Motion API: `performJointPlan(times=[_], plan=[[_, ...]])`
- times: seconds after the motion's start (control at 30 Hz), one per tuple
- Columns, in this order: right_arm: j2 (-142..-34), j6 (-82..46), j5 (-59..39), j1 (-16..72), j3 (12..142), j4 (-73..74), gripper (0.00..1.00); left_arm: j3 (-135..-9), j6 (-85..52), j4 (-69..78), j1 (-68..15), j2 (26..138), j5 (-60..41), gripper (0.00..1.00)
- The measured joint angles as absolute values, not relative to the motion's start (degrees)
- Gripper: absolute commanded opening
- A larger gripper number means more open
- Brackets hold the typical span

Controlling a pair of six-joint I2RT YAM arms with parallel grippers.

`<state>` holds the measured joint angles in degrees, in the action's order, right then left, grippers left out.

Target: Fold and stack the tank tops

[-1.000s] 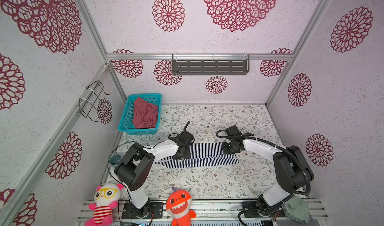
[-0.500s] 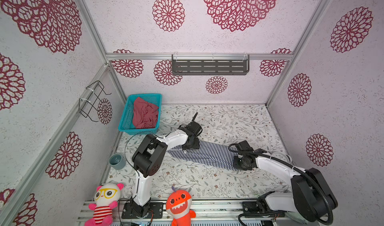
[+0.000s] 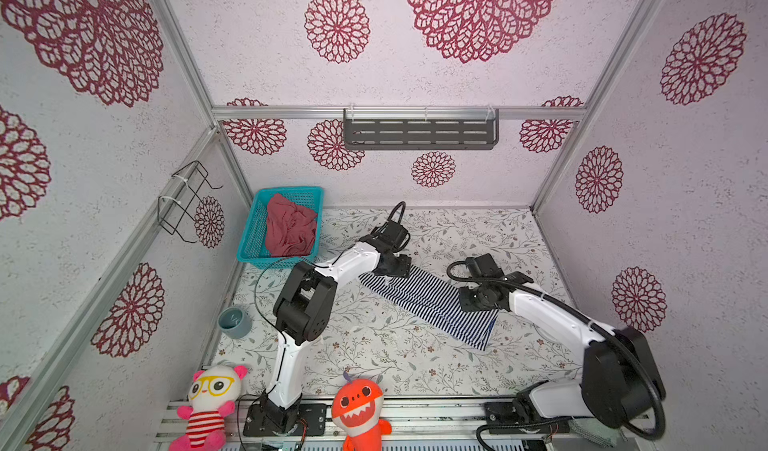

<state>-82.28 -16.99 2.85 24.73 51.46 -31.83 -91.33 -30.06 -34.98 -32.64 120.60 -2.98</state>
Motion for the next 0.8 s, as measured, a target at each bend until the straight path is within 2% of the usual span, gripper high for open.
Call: performJointPlan(times=[0.17, 0.37, 0.47, 0.53, 0.6, 0.67, 0.73, 0.8], plan=[[-86.5, -17.04, 2.79, 24.38, 50.06, -31.0, 0.22, -89.71, -34.13, -32.77, -28.77, 123.04, -4.71, 0.63], [-87.15, -19.81, 2.66, 25.74, 45.41, -28.56, 0.17, -99.59, -35.2, -31.7, -28.53, 130.76, -7.05, 0.63], [-84.14, -24.51, 2.11, 28.18, 41.36, -24.25, 0.17, -107.7, -35.22, -32.45, -28.03, 135.92, -9.04, 0.64], [-82.87, -28.82, 1.65, 31.0, 39.53, -21.41, 0.23, -115.52, -35.22, -33.43, -27.62, 140.73, -11.11, 0.64], [-83.29, -33.04, 1.26, 35.75, 39.29, -17.87, 0.25, -123.92, -35.14, -35.05, -27.22, 145.69, -12.88, 0.64], [-85.12, -36.93, 0.36, 40.6, 40.21, -13.67, 0.36, -133.36, -34.7, -37.12, -26.65, 151.11, -14.24, 0.67], [-88.49, -40.69, -0.78, 45.63, 43.07, -9.67, 0.51, -141.75, -33.8, -39.16, -25.93, 155.72, -15.38, 0.73], [-91.72, -42.5, -1.39, 48.75, 46.81, -7.97, 0.6, -145.21, -32.23, -40.05, -25.17, 157.47, -16.08, 0.79]])
